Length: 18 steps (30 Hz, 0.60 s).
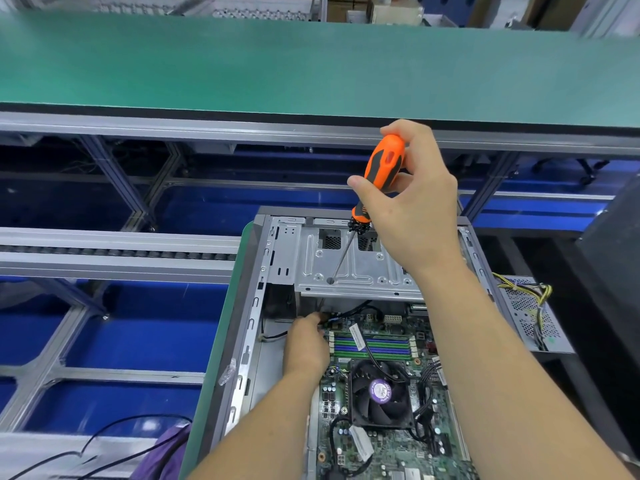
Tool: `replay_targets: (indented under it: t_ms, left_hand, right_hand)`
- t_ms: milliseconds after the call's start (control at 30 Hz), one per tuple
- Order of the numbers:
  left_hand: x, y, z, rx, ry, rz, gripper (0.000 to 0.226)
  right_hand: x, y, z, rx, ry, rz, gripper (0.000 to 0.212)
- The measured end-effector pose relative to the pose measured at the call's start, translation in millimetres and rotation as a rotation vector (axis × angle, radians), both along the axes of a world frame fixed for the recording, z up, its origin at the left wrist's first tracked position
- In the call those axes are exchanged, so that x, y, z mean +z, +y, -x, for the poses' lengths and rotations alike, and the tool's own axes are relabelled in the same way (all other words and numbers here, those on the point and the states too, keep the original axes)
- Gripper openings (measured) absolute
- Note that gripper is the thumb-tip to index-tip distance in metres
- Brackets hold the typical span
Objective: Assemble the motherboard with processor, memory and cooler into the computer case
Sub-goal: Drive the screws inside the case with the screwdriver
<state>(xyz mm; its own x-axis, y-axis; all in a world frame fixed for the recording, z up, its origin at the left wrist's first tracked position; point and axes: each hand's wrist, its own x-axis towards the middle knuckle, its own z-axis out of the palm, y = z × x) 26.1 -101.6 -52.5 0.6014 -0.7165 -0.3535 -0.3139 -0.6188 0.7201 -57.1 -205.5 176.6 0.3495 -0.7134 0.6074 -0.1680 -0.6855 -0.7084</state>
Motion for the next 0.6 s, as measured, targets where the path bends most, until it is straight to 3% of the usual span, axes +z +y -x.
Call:
replay_targets:
  t_ms: [333, 600]
  left_hand:
    - [5.6, -1.5, -0.4, -0.032, -0.088, 0.0, 0.048]
    - [9.1, 3.3, -0.6, 0.249, -0.074, 0.078, 0.018]
  right_hand:
    - [0.5, -0.7, 0.3, -0.003, -0.001, 0.006, 0.045]
    - [1.0, -0.2, -0.2, -0.001, -0.001, -0.001, 0.047]
